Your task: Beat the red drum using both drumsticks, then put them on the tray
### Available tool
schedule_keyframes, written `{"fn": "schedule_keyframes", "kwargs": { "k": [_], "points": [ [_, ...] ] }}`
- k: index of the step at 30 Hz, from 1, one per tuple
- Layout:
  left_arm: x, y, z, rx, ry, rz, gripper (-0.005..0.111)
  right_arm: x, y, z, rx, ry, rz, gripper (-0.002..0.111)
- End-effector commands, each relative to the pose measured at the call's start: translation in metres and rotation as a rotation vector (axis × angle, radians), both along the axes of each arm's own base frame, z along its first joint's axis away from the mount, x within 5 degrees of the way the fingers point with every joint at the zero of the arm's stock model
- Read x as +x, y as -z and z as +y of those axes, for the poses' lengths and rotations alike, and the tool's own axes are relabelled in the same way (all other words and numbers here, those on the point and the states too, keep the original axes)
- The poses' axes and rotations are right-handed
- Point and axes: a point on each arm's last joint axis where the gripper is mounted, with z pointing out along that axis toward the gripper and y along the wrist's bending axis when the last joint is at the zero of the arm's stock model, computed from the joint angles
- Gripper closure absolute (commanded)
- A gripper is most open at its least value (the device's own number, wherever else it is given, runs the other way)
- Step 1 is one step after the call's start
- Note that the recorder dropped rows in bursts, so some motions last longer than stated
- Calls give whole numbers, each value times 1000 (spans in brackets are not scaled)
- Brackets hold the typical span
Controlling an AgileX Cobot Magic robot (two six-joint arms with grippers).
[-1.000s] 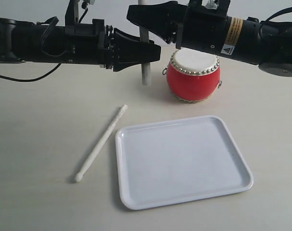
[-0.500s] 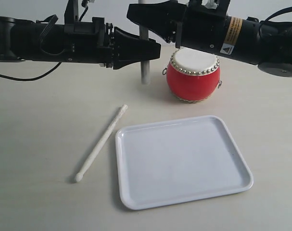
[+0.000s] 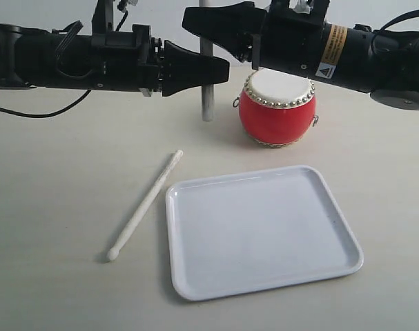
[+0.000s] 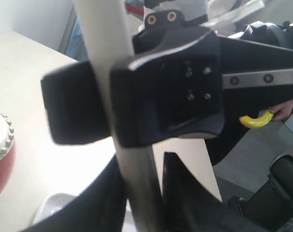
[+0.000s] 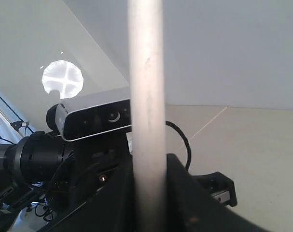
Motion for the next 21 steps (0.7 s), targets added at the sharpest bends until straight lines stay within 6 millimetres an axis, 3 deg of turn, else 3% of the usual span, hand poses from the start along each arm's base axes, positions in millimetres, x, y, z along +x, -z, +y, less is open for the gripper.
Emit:
{"fn": "schedule_keyframes", "kwargs": {
  "k": [1, 4, 12, 16, 21],
  "points": [
    [3, -4, 1, -5, -29, -19, 107, -2, -3, 1, 21, -22, 2, 103],
    [3, -4, 1, -6, -33, -2, 107, -1, -4, 1, 29, -14, 5, 92],
    [10, -4, 13, -7, -69, 28, 107, 0, -4, 1, -2, 3, -97, 49],
    [15, -4, 21, -3, -92, 26, 107, 0, -4, 0, -21, 12, -150, 40],
    [21, -3, 36, 12, -124, 50, 107, 8, -6, -15, -31, 62, -174, 39]
  ]
}}
